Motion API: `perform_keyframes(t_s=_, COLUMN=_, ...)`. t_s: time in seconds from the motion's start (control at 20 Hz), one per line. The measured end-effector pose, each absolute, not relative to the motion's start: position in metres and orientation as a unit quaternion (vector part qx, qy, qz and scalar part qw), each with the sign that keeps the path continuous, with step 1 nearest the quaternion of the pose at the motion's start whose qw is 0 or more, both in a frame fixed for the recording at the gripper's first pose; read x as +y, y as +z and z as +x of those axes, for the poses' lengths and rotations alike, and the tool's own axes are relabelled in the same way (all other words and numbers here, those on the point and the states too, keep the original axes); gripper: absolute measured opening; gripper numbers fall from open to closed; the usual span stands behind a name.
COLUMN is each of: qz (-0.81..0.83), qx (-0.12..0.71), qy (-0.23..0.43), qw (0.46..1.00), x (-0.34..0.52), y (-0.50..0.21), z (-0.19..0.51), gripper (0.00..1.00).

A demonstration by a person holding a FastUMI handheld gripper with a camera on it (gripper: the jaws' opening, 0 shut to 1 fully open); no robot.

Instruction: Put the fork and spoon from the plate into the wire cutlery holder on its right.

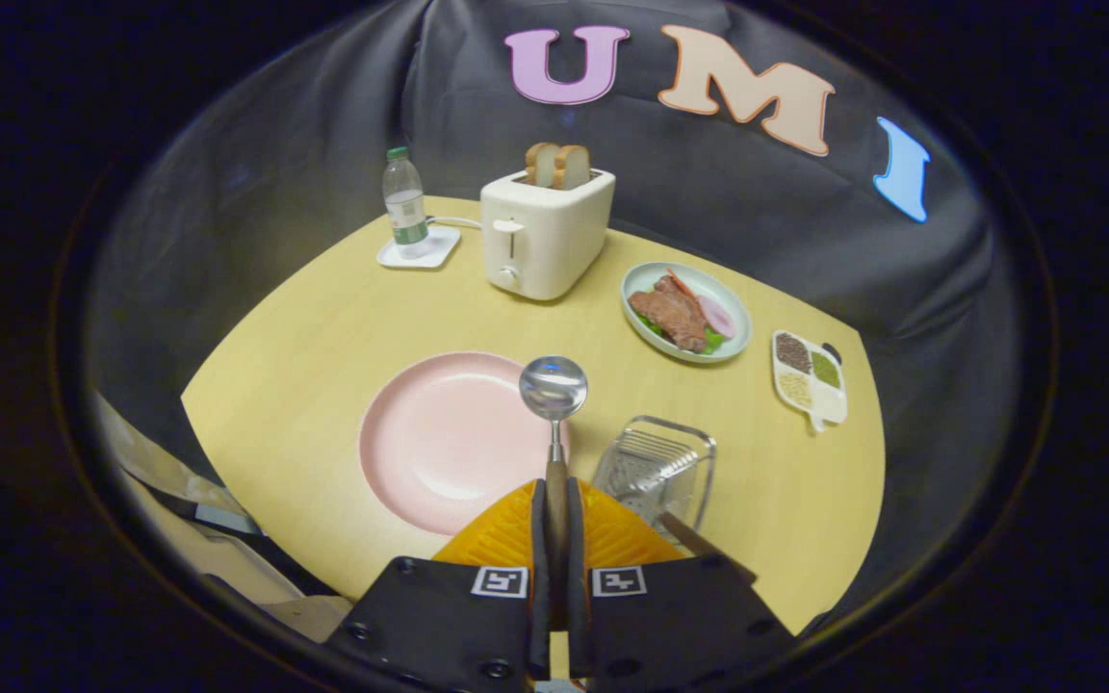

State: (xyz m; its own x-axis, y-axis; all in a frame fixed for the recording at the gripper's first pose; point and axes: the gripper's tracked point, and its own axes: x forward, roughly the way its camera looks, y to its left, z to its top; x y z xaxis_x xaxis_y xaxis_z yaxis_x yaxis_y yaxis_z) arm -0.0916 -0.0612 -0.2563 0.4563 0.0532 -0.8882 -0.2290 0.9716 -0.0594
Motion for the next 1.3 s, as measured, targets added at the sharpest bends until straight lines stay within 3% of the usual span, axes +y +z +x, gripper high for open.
perform_keyframes(t_s=0.4, qz=-0.102, qx=0.565, qy=0.067, qw=0.816, x=-0.121, y=-0.249, z=-0.115, gripper=0.1)
perform_keyframes(t_s=0.8, qz=-0.1, qx=0.57, qy=0.067, qw=0.813, x=-0.122, y=-0.252, z=-0.103, gripper=0.14)
perform_keyframes(t_s=1.3, qz=-0.056, qx=0.461, qy=0.053, qw=0.884, x=-0.095, y=-0.21, z=-0.07, gripper=0.83)
